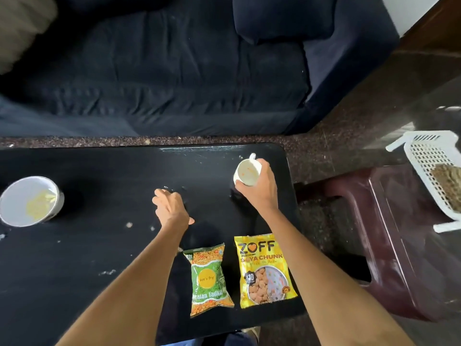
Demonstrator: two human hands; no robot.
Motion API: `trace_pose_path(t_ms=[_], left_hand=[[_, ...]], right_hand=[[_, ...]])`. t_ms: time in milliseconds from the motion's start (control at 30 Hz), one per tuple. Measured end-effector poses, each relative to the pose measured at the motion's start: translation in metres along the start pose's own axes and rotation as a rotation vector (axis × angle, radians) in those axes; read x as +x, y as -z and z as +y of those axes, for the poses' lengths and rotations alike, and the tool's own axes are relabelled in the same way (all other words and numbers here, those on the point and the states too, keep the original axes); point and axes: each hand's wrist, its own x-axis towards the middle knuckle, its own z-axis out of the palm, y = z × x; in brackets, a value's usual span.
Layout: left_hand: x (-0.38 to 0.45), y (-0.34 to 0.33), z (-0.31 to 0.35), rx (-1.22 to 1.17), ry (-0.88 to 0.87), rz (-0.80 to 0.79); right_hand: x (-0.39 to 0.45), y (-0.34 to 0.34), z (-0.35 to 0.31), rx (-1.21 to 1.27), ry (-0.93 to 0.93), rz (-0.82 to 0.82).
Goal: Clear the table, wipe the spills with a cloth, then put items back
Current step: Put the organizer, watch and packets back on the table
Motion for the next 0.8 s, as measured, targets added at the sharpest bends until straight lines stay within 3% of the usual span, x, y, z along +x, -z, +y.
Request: trace_pose_path(t_ms=[200, 433, 667, 800], left_hand=[[0.003, -0.004, 0.002, -0.009, 0.036, 0.019], [-0.001, -0.004, -0.002, -0.094, 0.009, 0.027], [-0.001, -0.005, -0.016, -0.219, -0.058, 0.011], [-0.011, -0.016, -0.04, -0.186, -0.206, 0.081]], right_hand=[[0.004, 0.004, 0.004, -0.041, 0.046, -0.019], [-0.001, 0.001, 0.0, -0.08, -0.035, -0.02], [-0.039, -0.011, -0.004, -0.273, 0.022, 0.059], [-0.08, -0.019, -0.013, -0.424, 0.137, 0.144]])
